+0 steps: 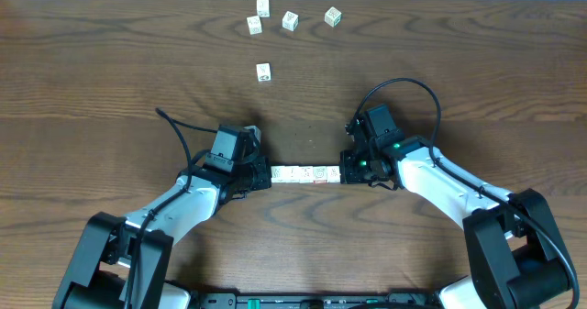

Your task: Lift 5 blocks

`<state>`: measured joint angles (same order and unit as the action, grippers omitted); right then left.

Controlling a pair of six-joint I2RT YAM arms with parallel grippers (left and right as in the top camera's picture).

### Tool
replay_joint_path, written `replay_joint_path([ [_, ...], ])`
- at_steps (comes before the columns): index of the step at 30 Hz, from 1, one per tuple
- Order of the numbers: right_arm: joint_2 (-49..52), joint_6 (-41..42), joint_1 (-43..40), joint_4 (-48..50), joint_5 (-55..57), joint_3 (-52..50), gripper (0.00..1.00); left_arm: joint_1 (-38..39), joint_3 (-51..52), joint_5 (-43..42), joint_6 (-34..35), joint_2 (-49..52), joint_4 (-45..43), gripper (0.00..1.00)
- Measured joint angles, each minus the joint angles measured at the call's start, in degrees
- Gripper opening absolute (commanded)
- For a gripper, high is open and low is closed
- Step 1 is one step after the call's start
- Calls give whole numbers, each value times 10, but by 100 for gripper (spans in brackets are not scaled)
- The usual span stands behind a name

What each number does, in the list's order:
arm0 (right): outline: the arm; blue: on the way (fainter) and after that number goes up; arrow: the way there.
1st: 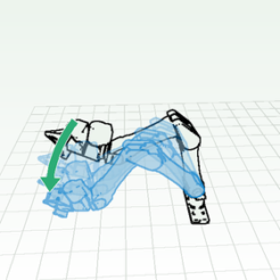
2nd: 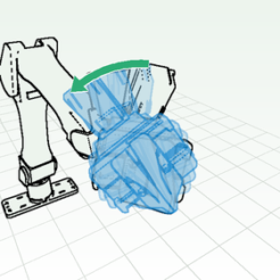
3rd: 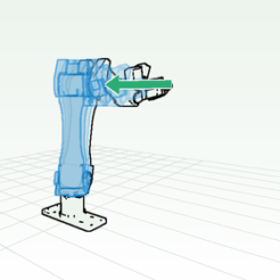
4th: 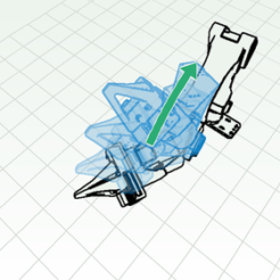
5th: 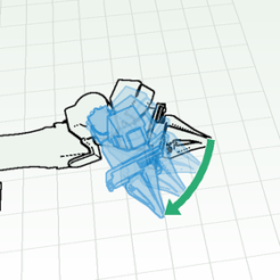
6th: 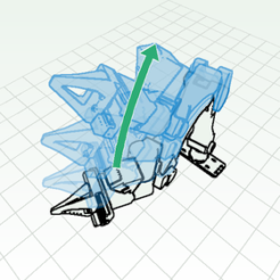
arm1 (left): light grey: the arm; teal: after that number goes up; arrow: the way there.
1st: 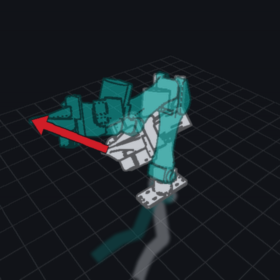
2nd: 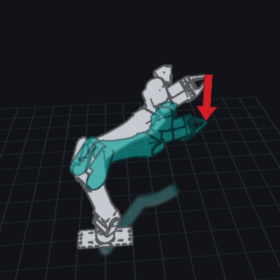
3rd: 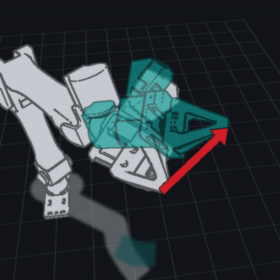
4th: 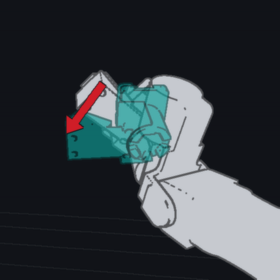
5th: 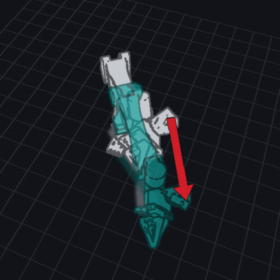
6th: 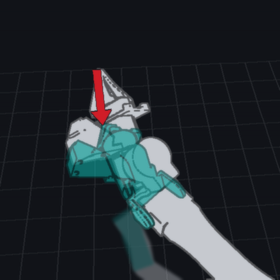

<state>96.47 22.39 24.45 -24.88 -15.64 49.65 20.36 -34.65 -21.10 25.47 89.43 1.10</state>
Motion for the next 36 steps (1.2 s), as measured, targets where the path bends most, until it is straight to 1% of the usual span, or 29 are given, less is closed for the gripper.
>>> replay_joint_path([
  [36,0,6,14,11,12,0,1,0,0,-2,-4,0,0,7],
])
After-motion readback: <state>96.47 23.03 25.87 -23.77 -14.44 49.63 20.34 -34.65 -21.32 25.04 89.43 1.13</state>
